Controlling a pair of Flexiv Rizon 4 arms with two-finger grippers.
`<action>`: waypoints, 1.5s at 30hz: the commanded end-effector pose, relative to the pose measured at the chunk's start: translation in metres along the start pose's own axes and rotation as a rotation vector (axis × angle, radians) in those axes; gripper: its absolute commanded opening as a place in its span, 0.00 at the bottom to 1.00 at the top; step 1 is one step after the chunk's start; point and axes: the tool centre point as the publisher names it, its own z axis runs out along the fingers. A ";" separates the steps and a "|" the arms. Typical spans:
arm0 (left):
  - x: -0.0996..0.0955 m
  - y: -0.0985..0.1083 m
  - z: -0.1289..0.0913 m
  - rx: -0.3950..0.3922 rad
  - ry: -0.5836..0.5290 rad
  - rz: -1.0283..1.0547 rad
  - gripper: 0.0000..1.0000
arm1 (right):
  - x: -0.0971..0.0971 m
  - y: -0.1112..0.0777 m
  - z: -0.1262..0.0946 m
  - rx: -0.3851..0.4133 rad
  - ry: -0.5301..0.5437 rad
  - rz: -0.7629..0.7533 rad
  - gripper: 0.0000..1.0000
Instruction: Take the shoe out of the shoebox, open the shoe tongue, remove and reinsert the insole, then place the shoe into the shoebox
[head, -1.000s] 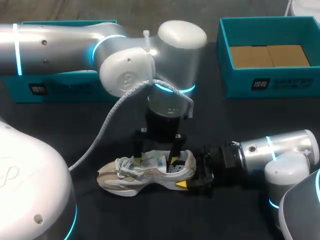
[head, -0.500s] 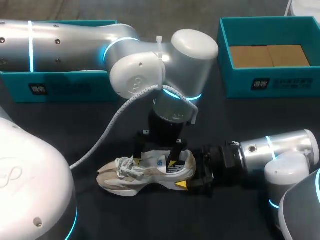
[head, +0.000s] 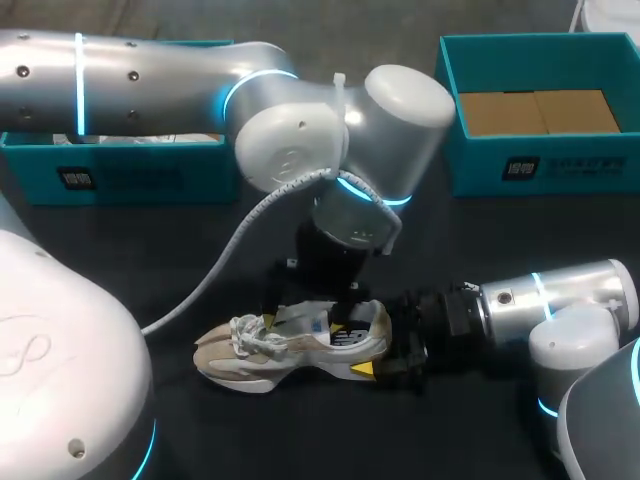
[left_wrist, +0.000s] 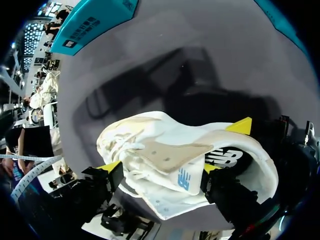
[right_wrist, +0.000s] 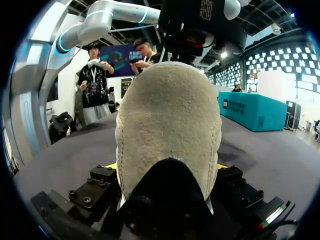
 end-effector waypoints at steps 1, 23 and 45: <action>0.001 0.006 -0.003 0.010 -0.061 -0.078 0.86 | 0.000 0.001 0.002 0.006 0.002 0.001 0.00; -0.020 0.013 -0.013 -0.030 0.039 -0.078 0.49 | 0.000 0.001 0.002 0.006 0.002 0.001 0.00; -0.050 0.019 -0.025 -0.044 0.202 -0.079 0.00 | 0.000 0.001 0.002 0.006 0.002 0.001 0.00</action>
